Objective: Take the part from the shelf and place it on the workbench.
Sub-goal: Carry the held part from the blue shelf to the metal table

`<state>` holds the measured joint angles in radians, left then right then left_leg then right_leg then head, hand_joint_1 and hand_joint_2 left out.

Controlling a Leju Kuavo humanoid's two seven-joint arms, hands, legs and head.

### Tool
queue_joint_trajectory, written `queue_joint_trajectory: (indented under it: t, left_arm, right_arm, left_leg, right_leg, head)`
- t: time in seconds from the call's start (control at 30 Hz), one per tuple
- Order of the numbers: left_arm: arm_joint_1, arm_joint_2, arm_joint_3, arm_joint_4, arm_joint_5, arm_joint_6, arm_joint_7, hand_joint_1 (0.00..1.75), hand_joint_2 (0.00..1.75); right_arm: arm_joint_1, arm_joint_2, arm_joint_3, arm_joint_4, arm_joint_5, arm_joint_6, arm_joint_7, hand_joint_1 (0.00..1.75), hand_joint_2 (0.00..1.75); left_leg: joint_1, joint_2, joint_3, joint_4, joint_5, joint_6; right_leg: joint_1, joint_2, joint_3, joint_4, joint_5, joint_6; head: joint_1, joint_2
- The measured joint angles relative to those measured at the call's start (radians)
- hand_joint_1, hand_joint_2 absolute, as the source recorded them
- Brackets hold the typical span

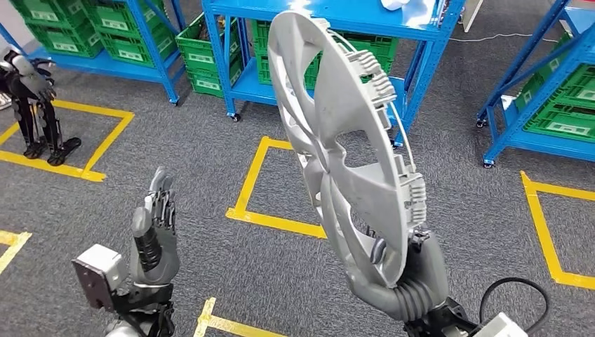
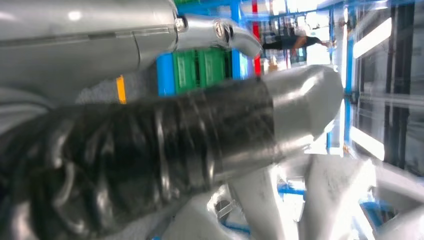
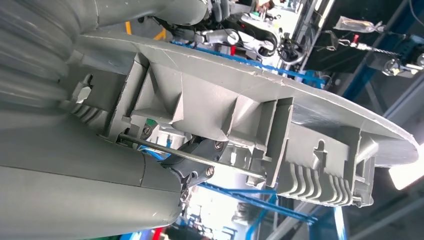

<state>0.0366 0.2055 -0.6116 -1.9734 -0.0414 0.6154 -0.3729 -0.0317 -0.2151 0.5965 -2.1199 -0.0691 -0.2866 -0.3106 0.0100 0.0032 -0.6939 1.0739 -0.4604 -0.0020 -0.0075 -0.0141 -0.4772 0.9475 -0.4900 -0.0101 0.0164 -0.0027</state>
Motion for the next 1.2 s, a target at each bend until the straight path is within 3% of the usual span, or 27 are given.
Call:
queue_joint_trajectory:
  t: [0.07, 0.1, 0.13, 0.17, 0.2, 0.27, 0.33, 0.37, 0.5, 0.63, 0.77, 1.2]
  left_arm:
    - [0.005, 0.005, 0.013, -0.001, 0.009, -0.010, -0.005, 0.00, 0.00]
    - [0.009, 0.007, 0.018, -0.001, 0.010, -0.015, -0.006, 0.00, 0.00]
    - [0.013, 0.009, 0.023, -0.001, 0.010, -0.019, -0.008, 0.00, 0.00]
    - [0.016, 0.010, 0.026, -0.001, 0.010, -0.022, -0.009, 0.00, 0.00]
    - [0.017, 0.010, 0.029, -0.001, 0.009, -0.025, -0.010, 0.00, 0.00]
    - [0.017, 0.011, 0.032, -0.001, 0.007, -0.029, -0.013, 0.00, 0.00]
    - [0.017, 0.010, 0.033, -0.001, 0.004, -0.029, -0.016, 0.00, 0.00]
    - [0.017, 0.010, 0.033, -0.002, 0.003, -0.028, -0.016, 0.00, 0.00]
    - [0.017, 0.010, 0.033, -0.002, 0.002, -0.027, -0.018, 0.00, 0.00]
    - [0.017, 0.010, 0.033, -0.002, -0.016, -0.023, -0.020, 0.00, 0.00]
    - [0.017, 0.010, 0.033, -0.002, -0.030, -0.016, -0.019, 0.00, 0.00]
    - [0.017, 0.009, 0.033, -0.004, -0.029, -0.011, -0.018, 0.00, 0.00]
  right_arm:
    - [-0.010, 0.010, 0.011, 0.008, 0.022, -0.012, 0.005, 1.75, 1.75]
    - [-0.013, 0.013, 0.016, 0.011, 0.032, -0.019, 0.007, 1.75, 1.75]
    - [-0.014, 0.015, 0.019, 0.014, 0.040, -0.024, 0.008, 1.75, 1.75]
    - [-0.014, 0.016, 0.022, 0.017, 0.046, -0.029, 0.009, 1.75, 1.75]
    - [-0.014, 0.016, 0.024, 0.019, 0.051, -0.032, 0.010, 1.75, 1.75]
    - [-0.014, 0.016, 0.027, 0.020, 0.059, -0.036, 0.010, 1.75, 1.75]
    - [-0.014, 0.016, 0.028, 0.020, 0.062, -0.035, 0.011, 1.75, 1.75]
    - [-0.014, 0.016, 0.029, 0.020, 0.063, -0.034, 0.012, 1.75, 1.75]
    - [-0.014, 0.014, 0.032, 0.021, 0.063, -0.024, 0.020, 1.75, 1.75]
    - [-0.014, 0.014, 0.035, 0.021, 0.063, -0.019, 0.023, 1.75, 1.75]
    - [-0.014, 0.014, 0.037, 0.021, 0.063, -0.014, 0.027, 1.75, 1.75]
    - [-0.012, 0.014, 0.037, 0.021, 0.041, -0.003, 0.025, 1.75, 1.75]
  left_leg:
    - [0.003, -0.001, -0.041, 0.126, -0.076, -0.009]
    - [0.005, -0.001, -0.052, 0.173, -0.092, -0.013]
    - [0.006, -0.001, -0.047, 0.187, -0.088, -0.015]
    - [0.007, -0.001, -0.022, 0.162, -0.068, -0.015]
    - [0.009, -0.001, 0.021, 0.103, -0.042, -0.014]
    - [0.008, -0.001, 0.107, -0.020, -0.020, -0.006]
    - [0.004, -0.002, 0.137, -0.067, -0.026, 0.005]
    - [0.003, -0.002, 0.136, -0.070, -0.023, 0.009]
    - [0.002, -0.002, 0.131, -0.076, -0.019, 0.017]
    - [0.000, -0.001, 0.126, -0.076, -0.014, 0.026]
    - [-0.002, -0.001, 0.124, -0.076, -0.012, 0.030]
    - [-0.002, -0.001, 0.125, -0.078, -0.009, 0.030]
  right_leg:
    - [0.001, 0.000, -0.013, 0.002, 0.015, -0.004]
    - [0.001, 0.000, -0.023, 0.005, 0.020, -0.004]
    - [0.001, 0.000, -0.031, 0.009, 0.024, -0.003]
    - [0.001, 0.000, -0.039, 0.014, 0.026, -0.001]
    - [0.000, 0.000, -0.045, 0.021, 0.027, 0.001]
    - [0.002, 0.000, -0.057, 0.033, 0.027, 0.008]
    - [0.004, 0.000, -0.067, 0.040, 0.030, 0.020]
    - [0.005, 0.001, -0.070, 0.044, 0.030, 0.021]
    - [0.005, 0.001, -0.075, 0.044, 0.035, 0.005]
    - [0.002, 0.001, -0.074, 0.034, 0.045, 0.022]
    - [0.001, 0.001, -0.074, 0.030, 0.050, 0.030]
    - [0.001, 0.001, -0.077, 0.029, 0.053, 0.034]
  head:
    - [-0.014, 0.000]
    - [-0.019, 0.000]
    - [-0.023, 0.000]
    - [-0.027, 0.000]
    - [-0.031, 0.000]
    - [-0.037, 0.000]
    - [-0.039, 0.000]
    - [-0.038, 0.000]
    - [-0.024, 0.000]
    - [-0.010, 0.000]
    - [-0.004, 0.000]
    - [-0.005, 0.000]
